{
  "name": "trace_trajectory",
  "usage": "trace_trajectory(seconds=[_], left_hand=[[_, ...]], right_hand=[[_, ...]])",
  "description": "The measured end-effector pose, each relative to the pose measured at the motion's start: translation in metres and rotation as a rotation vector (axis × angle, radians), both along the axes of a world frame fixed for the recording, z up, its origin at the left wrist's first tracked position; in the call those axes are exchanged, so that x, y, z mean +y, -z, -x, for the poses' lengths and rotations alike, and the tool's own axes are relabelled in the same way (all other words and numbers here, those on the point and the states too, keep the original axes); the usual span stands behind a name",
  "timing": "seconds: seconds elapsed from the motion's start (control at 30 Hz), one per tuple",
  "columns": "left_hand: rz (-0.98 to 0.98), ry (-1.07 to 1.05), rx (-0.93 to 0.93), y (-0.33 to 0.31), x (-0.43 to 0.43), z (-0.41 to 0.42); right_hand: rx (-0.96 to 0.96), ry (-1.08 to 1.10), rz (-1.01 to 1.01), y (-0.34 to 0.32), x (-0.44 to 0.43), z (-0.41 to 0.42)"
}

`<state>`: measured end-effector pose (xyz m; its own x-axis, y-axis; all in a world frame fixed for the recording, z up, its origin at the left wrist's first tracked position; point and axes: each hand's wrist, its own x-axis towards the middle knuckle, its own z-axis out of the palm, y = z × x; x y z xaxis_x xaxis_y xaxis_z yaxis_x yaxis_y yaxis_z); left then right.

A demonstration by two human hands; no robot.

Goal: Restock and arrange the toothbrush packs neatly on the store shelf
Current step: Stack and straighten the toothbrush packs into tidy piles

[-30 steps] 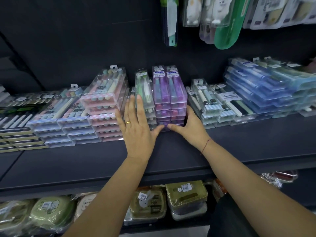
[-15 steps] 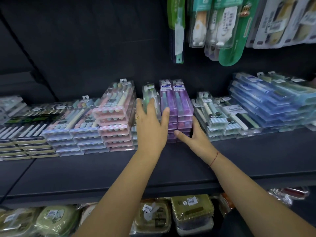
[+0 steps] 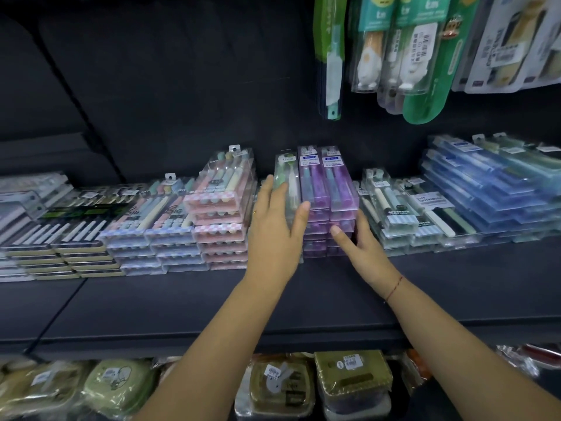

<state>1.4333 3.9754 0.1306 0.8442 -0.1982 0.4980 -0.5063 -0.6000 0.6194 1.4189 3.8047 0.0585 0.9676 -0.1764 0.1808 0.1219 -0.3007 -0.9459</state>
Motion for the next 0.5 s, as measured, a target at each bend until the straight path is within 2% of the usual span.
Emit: trace_trajectory(seconds=[0.1,0.17,0.27,0.37,0.43,0.5], left_hand=[[0.055,-0.037,-0.26,0.0,0.034,0.006],[0.155,-0.142,-0.303,-0.002,0.064,0.004],[0.203,-0.231,-0.125,0.003,0.105,-0.006],[0.104,-0.27,0.081,0.008,0.126,-0.014],[0.033,-0.267,0.125,0.01,0.13,-0.019],[-0.011,-0.264,0.133,0.011,0.131,-0.024]], right_hand=[[0.035,0.07,-0.025,-0.003,0.001,0.009],[0.027,0.16,-0.044,-0.011,0.012,0.032],[-0.123,0.287,-0.074,-0.025,0.05,0.078],[-0.21,0.071,-0.06,-0.047,0.104,0.092],[-0.183,-0.087,-0.052,-0.054,0.132,0.078],[-0.178,-0.124,-0.04,-0.061,0.15,0.053]])
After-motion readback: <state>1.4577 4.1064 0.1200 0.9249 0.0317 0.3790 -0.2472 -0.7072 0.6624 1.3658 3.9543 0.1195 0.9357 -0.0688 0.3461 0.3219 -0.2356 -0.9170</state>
